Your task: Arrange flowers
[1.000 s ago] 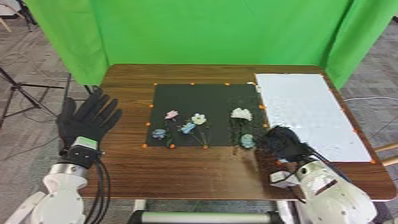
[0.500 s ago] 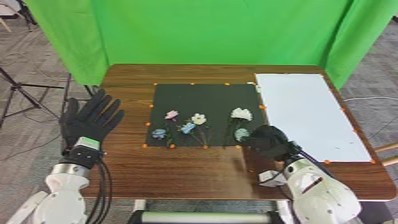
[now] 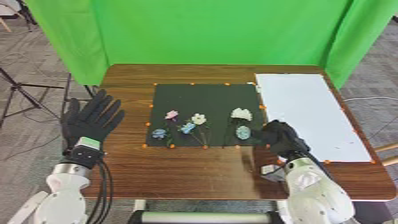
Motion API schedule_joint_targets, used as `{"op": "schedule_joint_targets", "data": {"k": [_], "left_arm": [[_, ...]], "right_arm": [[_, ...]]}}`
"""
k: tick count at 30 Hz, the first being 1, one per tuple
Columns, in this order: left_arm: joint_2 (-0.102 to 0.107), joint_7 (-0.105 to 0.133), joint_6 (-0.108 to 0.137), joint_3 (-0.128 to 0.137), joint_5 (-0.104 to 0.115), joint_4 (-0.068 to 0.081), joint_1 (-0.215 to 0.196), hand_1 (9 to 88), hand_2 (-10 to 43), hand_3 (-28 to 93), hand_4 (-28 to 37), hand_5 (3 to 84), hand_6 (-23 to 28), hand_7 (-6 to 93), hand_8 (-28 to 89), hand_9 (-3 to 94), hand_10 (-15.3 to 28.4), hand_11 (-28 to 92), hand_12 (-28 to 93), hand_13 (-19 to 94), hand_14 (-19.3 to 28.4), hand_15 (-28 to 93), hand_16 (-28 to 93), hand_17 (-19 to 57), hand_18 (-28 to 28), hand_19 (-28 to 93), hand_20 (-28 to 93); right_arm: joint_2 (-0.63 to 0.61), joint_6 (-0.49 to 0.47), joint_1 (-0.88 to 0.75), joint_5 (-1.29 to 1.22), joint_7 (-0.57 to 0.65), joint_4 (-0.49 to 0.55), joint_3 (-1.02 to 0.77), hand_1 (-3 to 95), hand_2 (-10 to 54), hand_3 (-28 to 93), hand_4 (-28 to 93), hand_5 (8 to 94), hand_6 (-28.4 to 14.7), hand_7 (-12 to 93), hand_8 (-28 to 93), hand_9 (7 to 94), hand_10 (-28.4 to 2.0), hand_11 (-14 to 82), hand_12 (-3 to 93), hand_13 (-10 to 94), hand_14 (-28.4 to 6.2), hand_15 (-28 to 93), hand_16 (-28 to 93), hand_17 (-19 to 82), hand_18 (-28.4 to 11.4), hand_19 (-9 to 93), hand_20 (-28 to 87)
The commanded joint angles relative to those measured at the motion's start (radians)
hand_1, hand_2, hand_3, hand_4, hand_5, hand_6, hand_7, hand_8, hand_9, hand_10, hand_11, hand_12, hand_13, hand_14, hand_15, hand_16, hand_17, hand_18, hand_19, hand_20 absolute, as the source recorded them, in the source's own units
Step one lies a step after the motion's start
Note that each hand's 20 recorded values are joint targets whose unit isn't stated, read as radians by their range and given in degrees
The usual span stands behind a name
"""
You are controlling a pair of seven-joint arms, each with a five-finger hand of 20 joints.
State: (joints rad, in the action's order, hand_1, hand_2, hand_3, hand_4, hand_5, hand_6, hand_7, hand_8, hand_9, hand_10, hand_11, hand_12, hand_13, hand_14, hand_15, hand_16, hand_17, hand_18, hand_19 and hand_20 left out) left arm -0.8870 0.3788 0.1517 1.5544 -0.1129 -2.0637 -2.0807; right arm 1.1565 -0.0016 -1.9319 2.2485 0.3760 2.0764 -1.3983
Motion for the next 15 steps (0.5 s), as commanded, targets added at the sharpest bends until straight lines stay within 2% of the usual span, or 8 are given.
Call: {"op": "schedule_joint_targets", "data": {"k": [1,2,4,7,8,11,14,15], "left_arm": [[-0.006,-0.005,0.003,0.007,-0.002,-0.001,-0.013,23.7,16.3,70,-28.3,39.2,7.6,15.6,-9,32.7,14.0,22,12,24,14.8,39,-8,-6.2,14.7,38,10],[-0.023,-0.021,0.002,0.015,-0.016,0.000,-0.012,23.7,16.4,70,-28.3,39.2,7.6,15.6,-9,32.7,14.0,22,12,24,14.8,39,-8,-6.2,14.7,38,10],[-0.027,-0.028,0.000,0.015,-0.016,0.001,-0.009,23.8,16.4,70,-28.3,39.2,7.6,15.7,-9,32.7,13.9,22,12,24,14.7,39,-8,-6.2,14.7,38,10],[-0.015,-0.017,0.004,0.005,-0.002,0.000,-0.011,23.8,16.4,70,-28.3,39.2,7.6,15.6,-9,32.7,14.0,22,12,24,14.8,39,-8,-6.3,14.8,38,10],[-0.004,-0.007,0.005,-0.003,0.007,0.001,-0.008,23.8,16.4,70,-28.3,39.2,7.6,15.6,-9,32.7,13.9,22,12,24,14.8,39,-8,-6.3,14.7,38,10],[-0.006,-0.014,0.003,-0.006,0.004,0.004,-0.003,23.9,16.4,70,-28.3,39.3,7.6,15.6,-9,32.7,13.9,22,12,24,14.8,39,-8,-6.3,14.7,38,10],[-0.009,-0.020,0.002,-0.005,0.000,0.005,0.001,23.8,16.4,70,-28.3,39.2,7.6,15.6,-9,32.7,13.9,22,12,24,14.8,39,-8,-6.3,14.7,38,10],[-0.023,-0.033,-0.002,0.000,-0.012,0.008,0.004,23.8,16.4,70,-28.3,39.2,7.6,15.6,-9,32.7,13.9,22,12,24,14.8,39,-8,-6.3,14.7,38,10]], "right_arm": [[0.005,-0.098,0.005,-0.177,-0.411,-0.013,-0.057,20.7,12.1,76,-23,72.9,-2.9,36,-12,74.8,-16.4,27.2,21.9,63,-15.2,66,29,40,-19.9,93,40],[0.007,-0.124,0.016,-0.170,-0.446,-0.022,-0.057,21.2,12.3,76,-24,72.2,-2.4,34,-13,74.8,-16.2,27.2,22.0,63,-15.0,66,29,39,-19.6,93,41],[0.011,-0.177,0.034,-0.148,-0.468,-0.025,-0.050,21.6,12.5,76,-24,71.6,-2.1,29,-14,74.0,-15.6,25.1,21.3,61,-14.6,66,30,39,-19.2,92,41],[0.031,-0.293,0.055,-0.151,-0.465,-0.025,-0.049,21.7,12.6,76,-24,69.7,-2.1,21,-13,71.0,-14.1,18.0,17.8,61,-13.9,63,30,37,-19.0,90,42],[0.036,-0.327,0.057,-0.153,-0.468,-0.026,-0.052,21.6,12.9,76,-25,69.2,-2.2,20,-13,70.5,-14.0,16.7,17.0,61,-14.0,63,29,37,-19.1,90,42],[0.048,-0.409,0.066,-0.145,-0.465,-0.028,-0.050,20.9,13.7,75,-25,67.6,-2.3,16,-12,68.3,-13.1,12.9,14.7,61,-14.1,61,29,36,-19.5,88,43],[0.073,-0.435,0.069,-0.112,-0.458,-0.031,-0.049,20.2,14.2,75,-25,66.1,-2.8,14,-12,65.4,-12.8,10.7,13.3,61,-14.3,60,28,35,-20.1,87,43],[0.072,-0.423,0.068,-0.116,-0.450,-0.032,-0.043,20.0,14.3,75,-25,65.2,-3.0,14,-12,63.7,-12.6,9.9,12.8,61,-14.3,59,27,35,-20.2,86,43]]}}
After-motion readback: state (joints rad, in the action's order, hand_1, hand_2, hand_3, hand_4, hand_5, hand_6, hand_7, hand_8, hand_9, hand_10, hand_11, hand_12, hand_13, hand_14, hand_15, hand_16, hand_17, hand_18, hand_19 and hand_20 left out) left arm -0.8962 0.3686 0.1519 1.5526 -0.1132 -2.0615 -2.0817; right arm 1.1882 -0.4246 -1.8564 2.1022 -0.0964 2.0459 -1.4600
